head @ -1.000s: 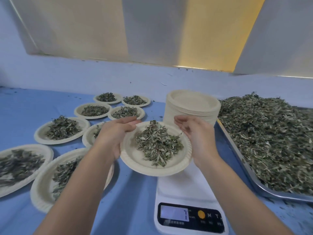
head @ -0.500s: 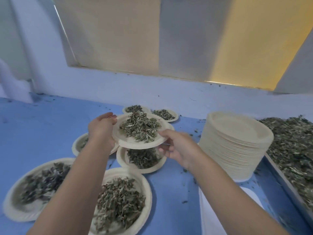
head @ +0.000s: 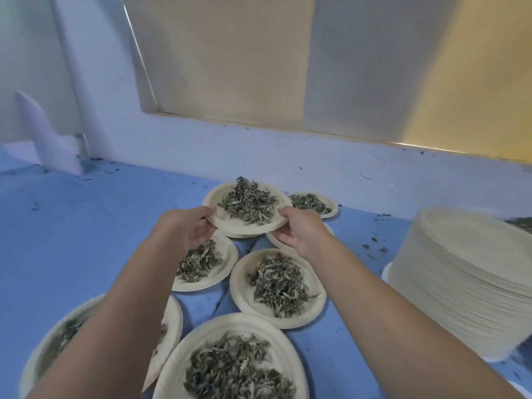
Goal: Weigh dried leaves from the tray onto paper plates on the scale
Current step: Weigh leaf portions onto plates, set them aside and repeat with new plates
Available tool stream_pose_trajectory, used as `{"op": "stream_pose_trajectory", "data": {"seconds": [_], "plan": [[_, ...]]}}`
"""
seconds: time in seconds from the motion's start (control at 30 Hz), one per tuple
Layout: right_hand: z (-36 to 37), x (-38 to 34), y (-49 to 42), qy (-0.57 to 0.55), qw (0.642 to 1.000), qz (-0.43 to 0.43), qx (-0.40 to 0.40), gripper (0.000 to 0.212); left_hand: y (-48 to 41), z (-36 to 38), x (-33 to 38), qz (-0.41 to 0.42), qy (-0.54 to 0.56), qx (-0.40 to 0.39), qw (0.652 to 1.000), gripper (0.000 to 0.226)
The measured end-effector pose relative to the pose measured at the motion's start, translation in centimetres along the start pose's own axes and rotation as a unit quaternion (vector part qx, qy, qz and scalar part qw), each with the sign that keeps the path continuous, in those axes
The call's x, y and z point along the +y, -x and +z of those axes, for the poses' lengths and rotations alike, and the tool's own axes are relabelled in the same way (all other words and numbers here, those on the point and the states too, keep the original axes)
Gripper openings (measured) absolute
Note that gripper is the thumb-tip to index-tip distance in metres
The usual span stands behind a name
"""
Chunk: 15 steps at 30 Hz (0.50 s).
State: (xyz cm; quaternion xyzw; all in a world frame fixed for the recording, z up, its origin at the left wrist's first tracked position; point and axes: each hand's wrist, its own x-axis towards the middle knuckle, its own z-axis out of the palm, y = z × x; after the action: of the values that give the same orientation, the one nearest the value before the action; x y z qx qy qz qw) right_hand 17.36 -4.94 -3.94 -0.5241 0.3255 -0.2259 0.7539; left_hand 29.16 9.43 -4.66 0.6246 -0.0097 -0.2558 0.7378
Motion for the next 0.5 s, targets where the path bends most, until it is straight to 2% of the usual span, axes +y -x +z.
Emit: {"op": "stream_pose_trajectory", "data": {"seconds": [0.13, 0.27, 0.43, 0.5], "plan": [[1.2, -0.3, -3.0, 0.007, 1.0, 0.015, -0.018, 0.026, -4.0, -0.2, 0.9, -0.014, 0.031, 0.028, 0.999, 0.009], [2.3, -0.6, -6.7, 0.0, 1.0, 0.02, -0.022, 0.032, -9.4, 0.4, 1.5, 0.0, 0.063, 0.097, 0.993, 0.006], [2.3, -0.9, -10.3, -0.041, 0.998, 0.028, -0.039, 0.018, -15.0, 1.3, 1.6, 0.003, 0.071, 0.166, 0.984, 0.012], [2.3, -1.2, -11.4, -0.049, 0.997, 0.03, -0.046, 0.016, -16.8, 1.7, 1.3, 0.027, 0.057, 0.181, 0.982, 0.023]]}}
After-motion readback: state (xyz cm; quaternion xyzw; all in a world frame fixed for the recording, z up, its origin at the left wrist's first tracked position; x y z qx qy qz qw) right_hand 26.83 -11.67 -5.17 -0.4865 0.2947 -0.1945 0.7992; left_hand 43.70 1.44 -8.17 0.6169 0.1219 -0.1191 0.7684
